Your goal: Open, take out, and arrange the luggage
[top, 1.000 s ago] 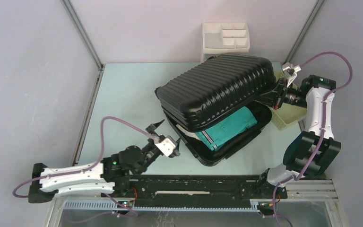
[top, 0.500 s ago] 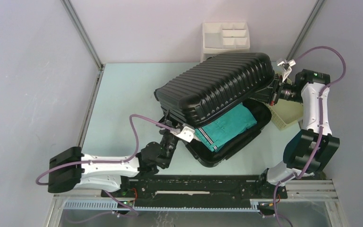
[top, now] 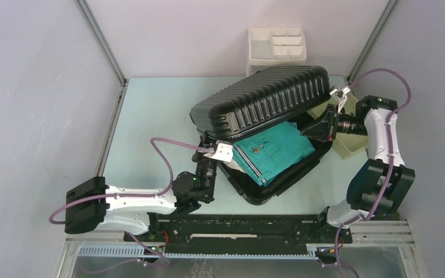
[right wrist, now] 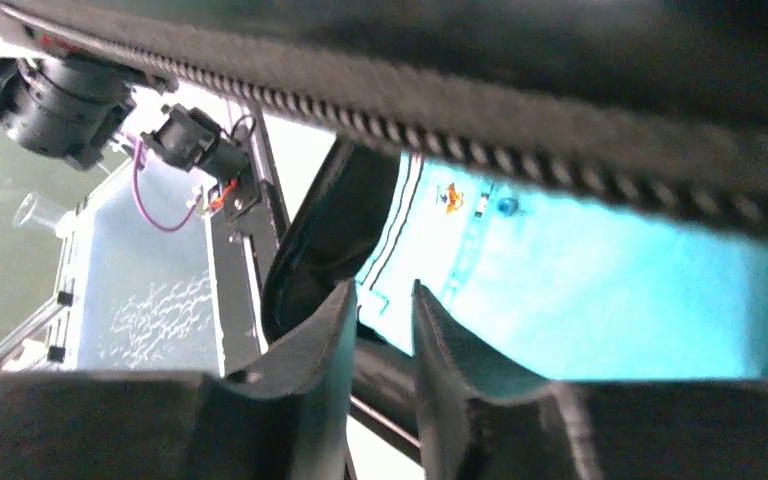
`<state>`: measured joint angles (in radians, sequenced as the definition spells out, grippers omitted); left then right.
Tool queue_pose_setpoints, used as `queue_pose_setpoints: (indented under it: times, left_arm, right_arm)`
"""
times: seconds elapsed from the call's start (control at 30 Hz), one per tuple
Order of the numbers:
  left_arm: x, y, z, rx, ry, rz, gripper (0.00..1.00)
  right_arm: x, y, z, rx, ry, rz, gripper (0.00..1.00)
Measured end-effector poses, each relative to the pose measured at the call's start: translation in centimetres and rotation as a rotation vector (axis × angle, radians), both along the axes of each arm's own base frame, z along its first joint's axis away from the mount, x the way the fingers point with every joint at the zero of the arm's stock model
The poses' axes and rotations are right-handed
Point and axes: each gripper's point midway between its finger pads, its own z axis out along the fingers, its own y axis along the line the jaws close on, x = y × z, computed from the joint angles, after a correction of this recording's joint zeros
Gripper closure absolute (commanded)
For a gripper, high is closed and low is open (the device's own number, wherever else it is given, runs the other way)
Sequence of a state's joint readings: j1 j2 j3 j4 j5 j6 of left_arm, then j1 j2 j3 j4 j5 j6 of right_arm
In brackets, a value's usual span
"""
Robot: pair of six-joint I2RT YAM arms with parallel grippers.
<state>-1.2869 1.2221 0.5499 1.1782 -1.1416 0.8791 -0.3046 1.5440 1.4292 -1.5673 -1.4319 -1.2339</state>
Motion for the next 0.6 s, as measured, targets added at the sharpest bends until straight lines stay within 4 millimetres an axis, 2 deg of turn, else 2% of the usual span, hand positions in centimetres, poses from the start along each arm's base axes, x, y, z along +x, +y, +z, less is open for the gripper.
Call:
queue_pose_setpoints:
  times: [0.07,0.27,0.33,0.43,0.6]
  left_arm:
    - [0.0,0.4,0.1,-0.001,0.007,0.001,1.0]
    - [0.0,2.3,1.0,-0.063,0.037,-0.021,1.0]
    - [0.0,2.9,1.0,-0.065,0.05,-0.031,1.0]
    - [0.0,3.7,1.0,-0.072,0.067,-0.031,1.0]
    - [-0.2,5.5,1.5,-0.123,0.088,-0.024,1.0]
  right_arm:
    - [-0.8,-0.2,-1.5,-0.044,0.022,0.005,0.46]
    - [-3.3,-0.4,-4.6,-0.248,-0.096,0.093,0.2]
    - [-4.6,0.3,-5.5,-0.32,-0.168,0.166,0.16]
    - [-8.1,2.3,-7.8,-0.444,-0.265,0.356,0.13]
    - [-12.7,4.7,-12.1,-0.599,-0.429,0.67,0.12]
